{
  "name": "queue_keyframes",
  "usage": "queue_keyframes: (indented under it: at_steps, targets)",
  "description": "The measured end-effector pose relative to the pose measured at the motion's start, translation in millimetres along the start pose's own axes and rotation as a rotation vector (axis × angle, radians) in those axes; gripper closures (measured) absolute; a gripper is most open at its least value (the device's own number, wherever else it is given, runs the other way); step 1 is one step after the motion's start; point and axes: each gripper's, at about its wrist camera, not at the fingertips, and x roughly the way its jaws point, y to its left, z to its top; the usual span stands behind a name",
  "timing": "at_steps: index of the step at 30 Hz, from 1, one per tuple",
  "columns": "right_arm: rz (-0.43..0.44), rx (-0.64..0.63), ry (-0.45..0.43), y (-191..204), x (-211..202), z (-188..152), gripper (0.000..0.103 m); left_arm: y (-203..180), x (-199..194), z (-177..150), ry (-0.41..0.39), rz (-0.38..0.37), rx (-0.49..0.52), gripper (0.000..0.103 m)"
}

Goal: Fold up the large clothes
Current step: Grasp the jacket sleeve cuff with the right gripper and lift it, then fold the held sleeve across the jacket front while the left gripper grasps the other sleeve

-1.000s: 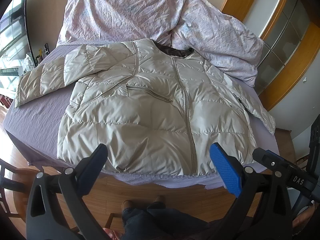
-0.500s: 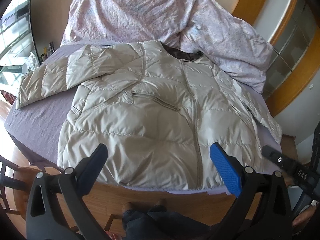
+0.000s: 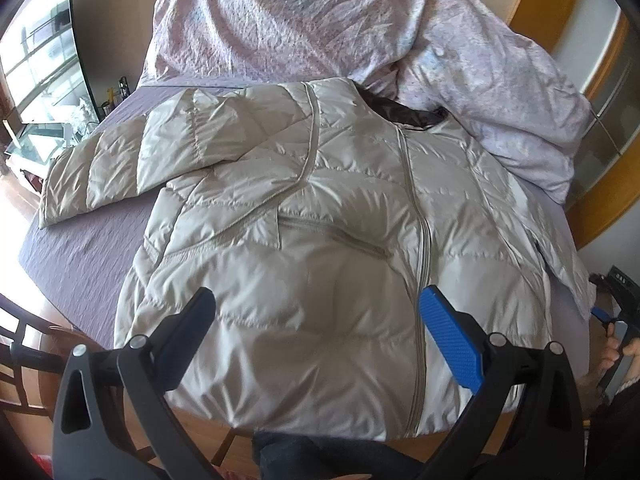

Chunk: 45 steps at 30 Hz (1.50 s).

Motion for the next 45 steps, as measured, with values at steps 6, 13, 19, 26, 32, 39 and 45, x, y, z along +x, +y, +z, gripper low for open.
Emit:
queue_keyframes:
  at_steps: [6, 13, 19, 26, 32, 39, 45]
  targets:
    - [-0.178, 0.038, 0.003, -52.9, 27.7, 55.3, 0.026, -15.5, 14.4, 17.6, 0.004, 0.020, -0.012, 0.002]
    - [-0.243, 0.063, 0.033, -89.7, 46.9, 72.3, 0.028, -38.4, 25.6, 24.2, 0.006, 0.034, -0.007, 0.002]
    - [-0.199, 0.086, 0.119, -103.9, 79.7, 77.1, 0.043, -46.8, 33.3, 22.9, 0.032, 0.032, -0.016, 0.002]
    - [-0.205, 0.046, 0.104, -91.7, 80.1, 72.9, 0.071, -31.3, 38.7, 22.3, 0.069, 0.029, -0.033, 0.002]
    - [-0.248, 0.040, 0.061, -69.7, 68.4, 69.2, 0.088, -9.8, 39.1, 35.6, 0.055, 0.001, -0.014, 0.002]
    - [-0.213, -0.039, -0.050, 0.5, 26.1, 50.8, 0.089, 34.9, 45.5, 69.0, 0.022, 0.025, -0.002, 0.002]
    - [-0.082, -0.167, -0.058, 103.3, 23.4, 29.0, 0.089, 75.0, 56.2, 88.2, 0.023, 0.042, -0.024, 0.002]
